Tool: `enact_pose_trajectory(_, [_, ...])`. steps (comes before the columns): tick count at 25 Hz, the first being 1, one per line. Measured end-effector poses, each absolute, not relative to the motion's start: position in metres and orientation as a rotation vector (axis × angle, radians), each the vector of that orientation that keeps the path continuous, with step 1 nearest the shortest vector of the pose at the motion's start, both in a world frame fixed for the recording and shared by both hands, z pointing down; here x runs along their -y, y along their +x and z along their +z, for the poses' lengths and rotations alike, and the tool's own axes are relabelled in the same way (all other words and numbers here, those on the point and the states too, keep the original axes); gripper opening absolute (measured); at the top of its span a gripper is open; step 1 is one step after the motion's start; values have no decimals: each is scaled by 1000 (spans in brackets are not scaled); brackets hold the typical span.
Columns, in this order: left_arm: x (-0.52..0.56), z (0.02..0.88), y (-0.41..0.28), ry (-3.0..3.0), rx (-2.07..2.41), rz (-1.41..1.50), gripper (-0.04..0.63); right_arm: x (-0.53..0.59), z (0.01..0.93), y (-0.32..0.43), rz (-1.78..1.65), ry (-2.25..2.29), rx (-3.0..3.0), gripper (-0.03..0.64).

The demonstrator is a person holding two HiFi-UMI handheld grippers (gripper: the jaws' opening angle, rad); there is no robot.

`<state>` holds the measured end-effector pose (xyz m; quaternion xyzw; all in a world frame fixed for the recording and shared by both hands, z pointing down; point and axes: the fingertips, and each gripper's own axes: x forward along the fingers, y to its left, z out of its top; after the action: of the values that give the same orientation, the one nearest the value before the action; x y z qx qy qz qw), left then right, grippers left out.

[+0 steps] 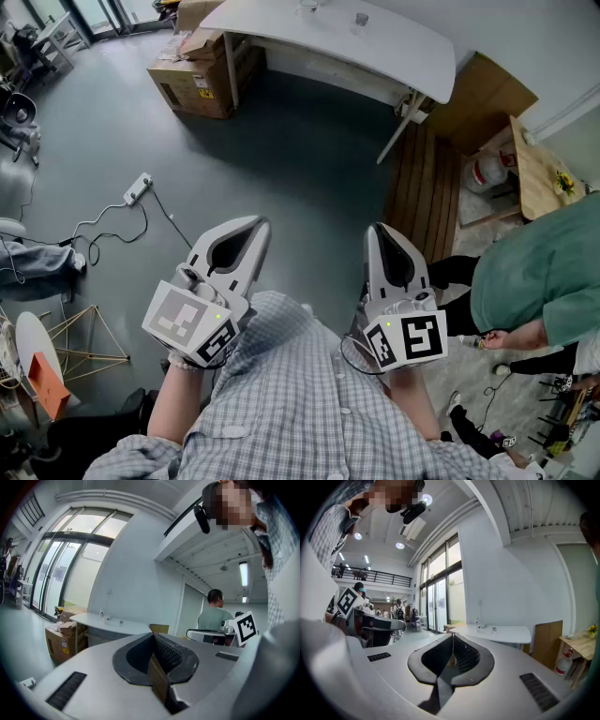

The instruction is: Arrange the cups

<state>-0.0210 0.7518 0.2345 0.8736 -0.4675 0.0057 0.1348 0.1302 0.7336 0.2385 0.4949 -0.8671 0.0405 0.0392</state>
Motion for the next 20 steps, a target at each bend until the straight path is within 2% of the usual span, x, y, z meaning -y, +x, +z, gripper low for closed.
enact_pose_trajectory(20, [-747,226,12,2510,1384,-64,11,-727,238,171,96,1542,2657,26])
